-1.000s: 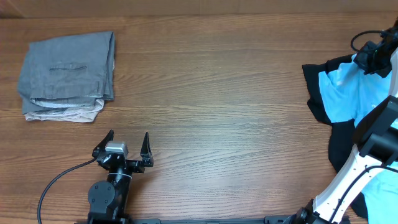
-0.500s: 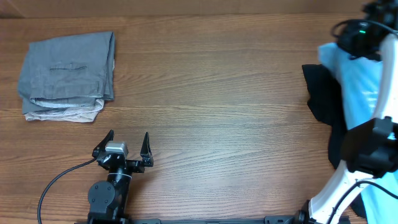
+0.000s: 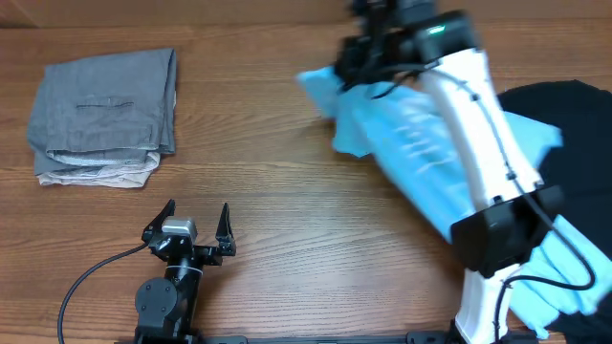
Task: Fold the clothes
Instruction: 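Lift and drag the blue T-shirt leftward to table center with right gripper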
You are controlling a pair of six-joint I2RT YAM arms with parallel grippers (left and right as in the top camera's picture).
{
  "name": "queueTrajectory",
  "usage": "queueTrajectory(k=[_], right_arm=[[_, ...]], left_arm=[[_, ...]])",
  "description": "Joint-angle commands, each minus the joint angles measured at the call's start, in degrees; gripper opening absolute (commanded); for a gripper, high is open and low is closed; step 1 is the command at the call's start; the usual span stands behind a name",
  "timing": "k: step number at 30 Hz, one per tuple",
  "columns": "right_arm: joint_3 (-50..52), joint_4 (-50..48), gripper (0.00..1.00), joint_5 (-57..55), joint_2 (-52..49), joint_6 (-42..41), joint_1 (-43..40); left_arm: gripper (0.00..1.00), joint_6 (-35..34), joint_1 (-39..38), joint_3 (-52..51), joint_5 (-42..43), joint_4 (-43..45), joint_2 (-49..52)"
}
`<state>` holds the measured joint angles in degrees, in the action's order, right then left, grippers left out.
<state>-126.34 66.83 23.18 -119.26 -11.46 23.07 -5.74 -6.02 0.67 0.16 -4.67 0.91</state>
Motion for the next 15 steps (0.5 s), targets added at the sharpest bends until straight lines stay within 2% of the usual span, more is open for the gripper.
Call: queueTrajectory(k=[1, 7, 15], right_arm=[[-1.5, -1.5, 0.04, -3.8, -1.7, -3.2, 7.0], [-1.5, -4.5, 0.04, -6.9, -4.2, -3.7, 15.0], [-1.5, -6.2, 0.04, -6.9, -5.1, -4.3, 17.5]], left_arm=[[1.0, 1.1, -0.4, -0.3, -0.6, 0.2, -0.6], [1.0, 1.0, -0.4, -0.3, -0.6, 0.2, -0.6], [1.0, 1.1, -0.4, -0.3, -0.6, 0.2, -0.6]])
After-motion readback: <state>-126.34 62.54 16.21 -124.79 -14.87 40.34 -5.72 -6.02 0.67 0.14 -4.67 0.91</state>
